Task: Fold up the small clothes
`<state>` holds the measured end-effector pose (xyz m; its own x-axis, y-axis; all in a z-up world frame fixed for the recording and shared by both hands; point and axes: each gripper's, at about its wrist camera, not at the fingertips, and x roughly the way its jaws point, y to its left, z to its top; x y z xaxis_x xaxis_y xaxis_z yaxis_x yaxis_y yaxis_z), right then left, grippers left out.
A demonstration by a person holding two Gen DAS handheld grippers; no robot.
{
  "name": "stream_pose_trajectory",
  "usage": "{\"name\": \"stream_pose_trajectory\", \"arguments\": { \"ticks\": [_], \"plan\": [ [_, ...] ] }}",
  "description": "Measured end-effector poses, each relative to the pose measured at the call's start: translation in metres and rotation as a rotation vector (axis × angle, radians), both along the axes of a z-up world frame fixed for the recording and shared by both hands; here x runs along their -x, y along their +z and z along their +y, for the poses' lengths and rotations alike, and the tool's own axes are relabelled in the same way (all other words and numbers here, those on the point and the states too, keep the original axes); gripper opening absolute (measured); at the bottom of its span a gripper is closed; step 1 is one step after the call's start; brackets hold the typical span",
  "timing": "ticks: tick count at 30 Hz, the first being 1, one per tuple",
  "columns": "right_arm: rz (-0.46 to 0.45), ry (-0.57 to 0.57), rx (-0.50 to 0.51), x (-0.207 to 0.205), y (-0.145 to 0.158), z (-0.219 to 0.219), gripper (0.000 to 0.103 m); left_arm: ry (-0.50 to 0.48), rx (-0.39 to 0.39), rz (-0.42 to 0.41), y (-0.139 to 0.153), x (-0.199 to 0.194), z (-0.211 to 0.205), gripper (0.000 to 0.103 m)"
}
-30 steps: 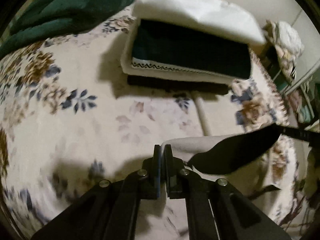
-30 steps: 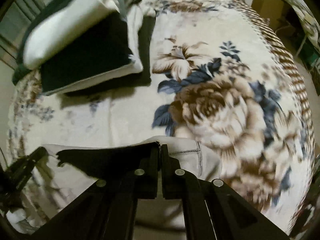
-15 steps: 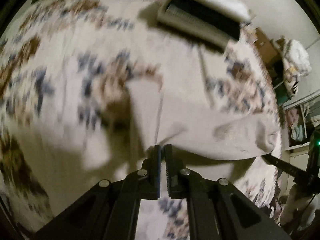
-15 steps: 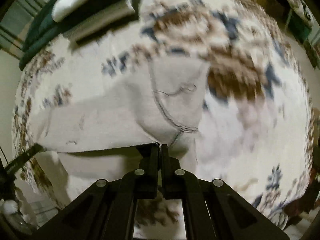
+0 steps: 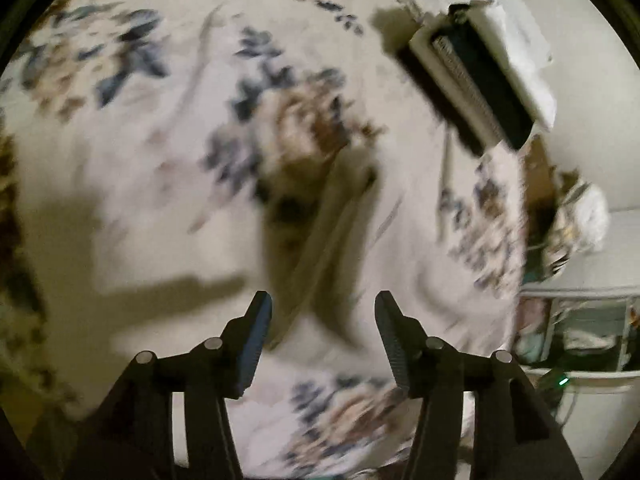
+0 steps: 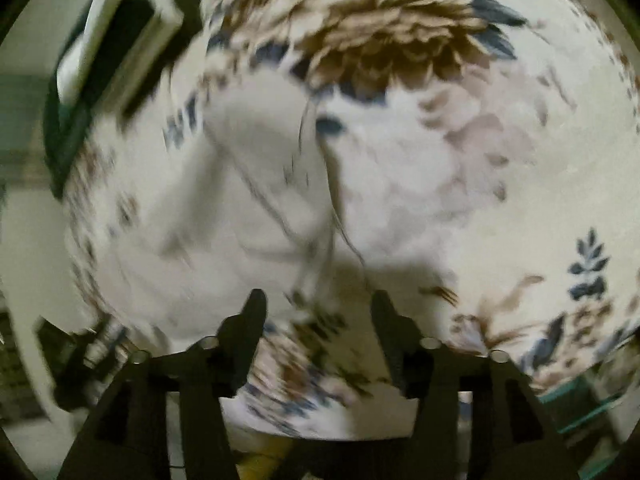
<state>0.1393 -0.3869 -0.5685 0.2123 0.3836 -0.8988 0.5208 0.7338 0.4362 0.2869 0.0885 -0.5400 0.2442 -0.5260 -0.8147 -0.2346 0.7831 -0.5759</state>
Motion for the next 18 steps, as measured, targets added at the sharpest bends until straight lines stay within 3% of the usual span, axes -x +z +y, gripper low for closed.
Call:
{"name": "stream_pose_trajectory", "arguments": {
  "ticks": [3, 5, 6, 7, 8, 9, 15, 18],
  "plan": [
    [-0.044, -0.097, -0.076, -0.009, -0.011, -0.012, 0.060, -0.015, 0.006, -0.002, -0.012, -0.023, -0.019, 0.051],
    [-0.047, -0.137, -0.111, -0.017, -0.020, -0.016, 0.060, -0.022, -0.017, -0.003, -0.021, -0.029, -0.029, 0.044],
    [-0.043, -0.154, -0.125, -0.020, -0.024, -0.017, 0.059, -0.018, -0.022, -0.008, -0.021, -0.027, -0.032, 0.011],
    [-0.046, -0.178, -0.145, -0.021, -0.027, -0.018, 0.045, -0.021, -0.018, -0.011, -0.019, -0.024, -0.037, 0.003],
    [-0.052, -0.195, -0.159, -0.026, -0.029, -0.020, 0.011, -0.017, -0.019, -0.020, -0.015, -0.021, -0.037, 0.003],
    [-0.051, -0.205, -0.160, -0.025, -0.028, -0.020, 0.003, -0.009, -0.020, -0.033, -0.010, -0.014, -0.035, 0.003],
    [-0.093, -0.242, -0.129, -0.013, 0.003, -0.033, 0.003, 0.056, 0.034, -0.021, 0.008, 0.019, -0.008, 0.004],
    [0.000, -0.235, -0.095, -0.006, -0.007, -0.039, 0.003, 0.041, -0.043, 0.019, -0.006, 0.023, -0.008, 0.005]
  ]
}}
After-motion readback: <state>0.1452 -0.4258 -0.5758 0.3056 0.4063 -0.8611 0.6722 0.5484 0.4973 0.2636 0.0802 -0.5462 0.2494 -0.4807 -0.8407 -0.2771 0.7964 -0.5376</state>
